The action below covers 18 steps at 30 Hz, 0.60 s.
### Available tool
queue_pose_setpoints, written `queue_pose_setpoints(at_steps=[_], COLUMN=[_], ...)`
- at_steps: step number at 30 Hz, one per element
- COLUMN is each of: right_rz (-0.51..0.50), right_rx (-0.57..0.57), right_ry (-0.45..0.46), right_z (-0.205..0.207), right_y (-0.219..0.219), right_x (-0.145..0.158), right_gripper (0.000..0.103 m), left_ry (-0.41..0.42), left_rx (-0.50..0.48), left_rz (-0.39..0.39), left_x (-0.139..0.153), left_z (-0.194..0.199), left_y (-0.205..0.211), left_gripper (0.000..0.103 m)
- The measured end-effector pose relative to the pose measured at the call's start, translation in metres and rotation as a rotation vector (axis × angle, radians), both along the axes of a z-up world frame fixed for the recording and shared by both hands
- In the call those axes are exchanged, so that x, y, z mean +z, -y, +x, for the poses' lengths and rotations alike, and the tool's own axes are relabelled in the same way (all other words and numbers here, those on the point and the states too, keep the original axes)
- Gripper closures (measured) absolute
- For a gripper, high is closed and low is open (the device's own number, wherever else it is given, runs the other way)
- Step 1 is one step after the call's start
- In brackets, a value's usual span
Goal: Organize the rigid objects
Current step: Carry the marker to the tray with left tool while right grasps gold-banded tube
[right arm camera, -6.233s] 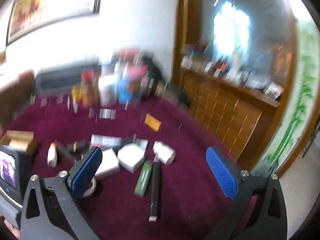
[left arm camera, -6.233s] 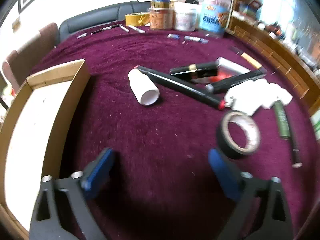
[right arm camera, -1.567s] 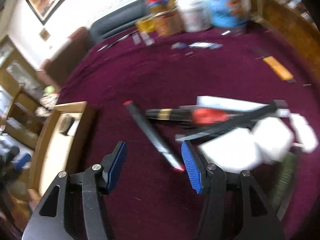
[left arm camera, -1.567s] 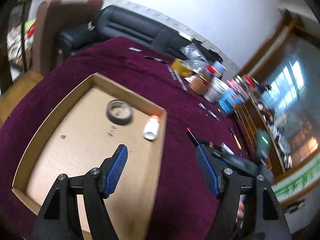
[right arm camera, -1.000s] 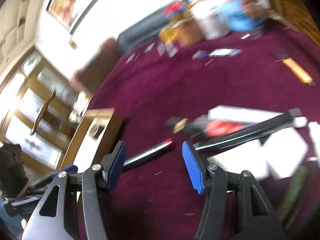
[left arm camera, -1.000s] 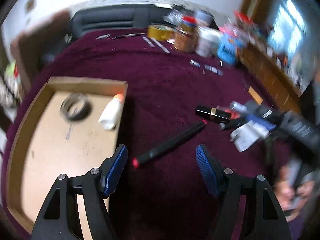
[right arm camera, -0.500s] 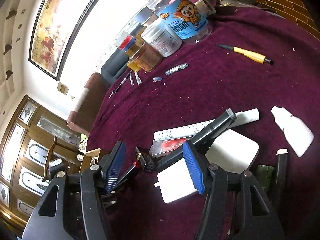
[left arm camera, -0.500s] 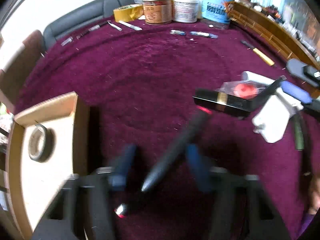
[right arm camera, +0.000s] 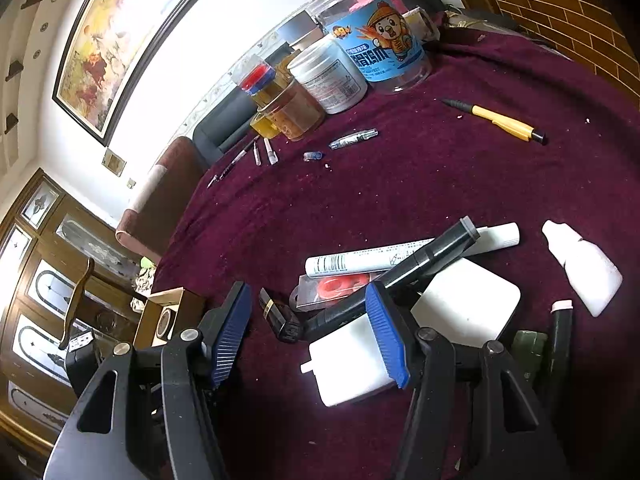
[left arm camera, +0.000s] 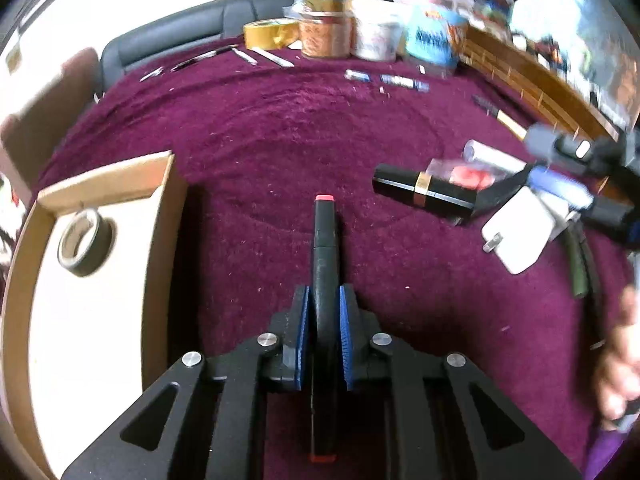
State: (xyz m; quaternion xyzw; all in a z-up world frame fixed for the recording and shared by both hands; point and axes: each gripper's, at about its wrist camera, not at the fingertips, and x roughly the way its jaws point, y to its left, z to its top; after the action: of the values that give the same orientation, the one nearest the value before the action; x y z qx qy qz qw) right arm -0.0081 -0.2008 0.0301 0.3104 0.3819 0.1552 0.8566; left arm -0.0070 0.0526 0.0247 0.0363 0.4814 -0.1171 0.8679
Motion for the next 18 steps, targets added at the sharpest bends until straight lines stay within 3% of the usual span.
queue_pose_setpoints(at_steps=[9, 13, 18], right_rz=[-0.039, -0.176, -0.350], right_rx=[0.034, 0.059, 0.206], right_ry=[-0.001, 0.045, 0.030], right_z=[0.000, -0.005, 0.006], right_y=[-0.015, -0.039, -0.090], right_x=[-0.003, 0.014, 0.027], right_gripper=[0.045, 0.045, 0.045], left_ry=[0.076, 0.109, 0.141], left_rx=[0.079, 0.111, 0.166], left_rz=[-0.235, -0.295, -0.315], left_x=[0.047, 0.062, 0.069], left_z=[-0.068, -0.094, -0.103], left_y=[-0.064, -0.098, -0.134], left_gripper=[0.091, 0.091, 0.091])
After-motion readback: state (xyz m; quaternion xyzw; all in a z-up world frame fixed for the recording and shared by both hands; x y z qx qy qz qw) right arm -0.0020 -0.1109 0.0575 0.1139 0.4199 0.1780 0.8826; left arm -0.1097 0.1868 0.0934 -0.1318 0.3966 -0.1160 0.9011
